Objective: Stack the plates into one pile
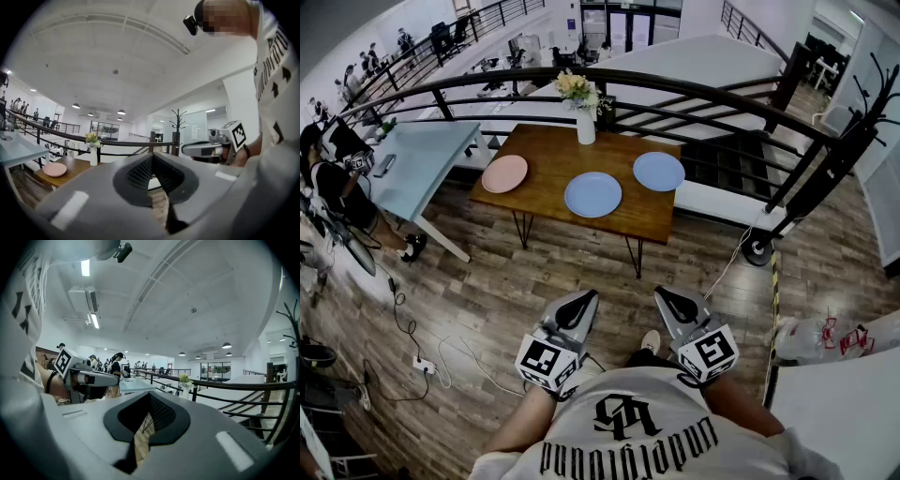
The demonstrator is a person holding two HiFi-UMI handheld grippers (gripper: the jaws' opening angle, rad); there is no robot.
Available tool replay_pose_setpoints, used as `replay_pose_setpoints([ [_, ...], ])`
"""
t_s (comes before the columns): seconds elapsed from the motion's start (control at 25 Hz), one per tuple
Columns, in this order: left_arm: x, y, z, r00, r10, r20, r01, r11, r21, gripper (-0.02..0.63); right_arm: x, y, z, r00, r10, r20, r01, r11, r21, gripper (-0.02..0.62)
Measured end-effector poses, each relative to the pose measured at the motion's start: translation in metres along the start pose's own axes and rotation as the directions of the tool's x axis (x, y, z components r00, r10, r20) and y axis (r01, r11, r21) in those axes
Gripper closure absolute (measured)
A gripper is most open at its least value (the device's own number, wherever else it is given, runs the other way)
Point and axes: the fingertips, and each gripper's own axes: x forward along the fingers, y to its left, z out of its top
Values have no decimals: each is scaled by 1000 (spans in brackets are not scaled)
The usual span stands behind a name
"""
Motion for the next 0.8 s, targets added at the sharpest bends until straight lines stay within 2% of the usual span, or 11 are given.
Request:
replay_pose_setpoints([
  [0.12,15,7,1,1000,6,-1,-6,1000,-3,560,8,-16,7,1000,0,19,0,1000,15,595],
  [0.4,67,22,-5,1000,11,-22,-12,1000,-7,560,26,-69,-6,1000,-8,5,8,999,34,595],
  [0.8,182,32,-5,998,27,-54,-28,1000,-5,560,45,-185,-8,1000,25,9,-26,999,41,595],
])
